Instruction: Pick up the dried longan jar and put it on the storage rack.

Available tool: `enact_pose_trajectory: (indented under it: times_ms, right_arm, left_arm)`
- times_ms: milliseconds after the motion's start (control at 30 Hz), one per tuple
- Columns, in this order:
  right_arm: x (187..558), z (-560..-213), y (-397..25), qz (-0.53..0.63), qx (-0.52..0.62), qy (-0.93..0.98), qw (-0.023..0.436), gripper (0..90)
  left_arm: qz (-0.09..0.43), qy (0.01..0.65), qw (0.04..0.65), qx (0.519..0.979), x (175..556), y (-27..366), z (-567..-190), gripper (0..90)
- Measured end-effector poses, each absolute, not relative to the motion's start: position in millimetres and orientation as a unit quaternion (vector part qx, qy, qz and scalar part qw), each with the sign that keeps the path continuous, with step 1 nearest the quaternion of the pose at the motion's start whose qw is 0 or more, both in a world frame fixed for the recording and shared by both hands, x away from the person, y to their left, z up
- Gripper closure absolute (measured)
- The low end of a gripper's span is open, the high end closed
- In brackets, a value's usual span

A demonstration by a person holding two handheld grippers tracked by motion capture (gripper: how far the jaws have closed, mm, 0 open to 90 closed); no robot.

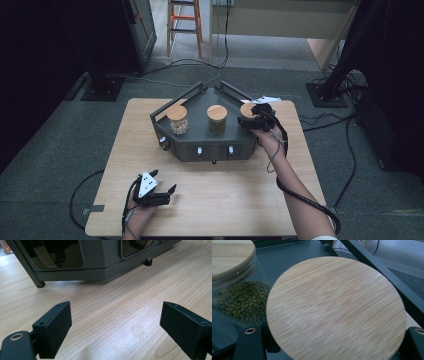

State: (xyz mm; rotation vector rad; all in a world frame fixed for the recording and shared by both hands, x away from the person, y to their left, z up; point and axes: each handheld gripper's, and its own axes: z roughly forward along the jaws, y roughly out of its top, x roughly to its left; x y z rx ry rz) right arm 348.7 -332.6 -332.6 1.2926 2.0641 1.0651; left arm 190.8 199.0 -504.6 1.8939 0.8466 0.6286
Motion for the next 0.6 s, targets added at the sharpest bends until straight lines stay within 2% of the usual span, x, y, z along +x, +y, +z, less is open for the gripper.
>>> enact_pose_trajectory:
  times_ms: [600]
  right_arm:
    - [349.6, -343.2, -339.4, 0.404, 0.461, 0.751, 0.245, 24.1]
  left_arm:
    - [0.257, 0.346, 0.468, 0.772, 190.7, 198.7, -504.7, 10.4]
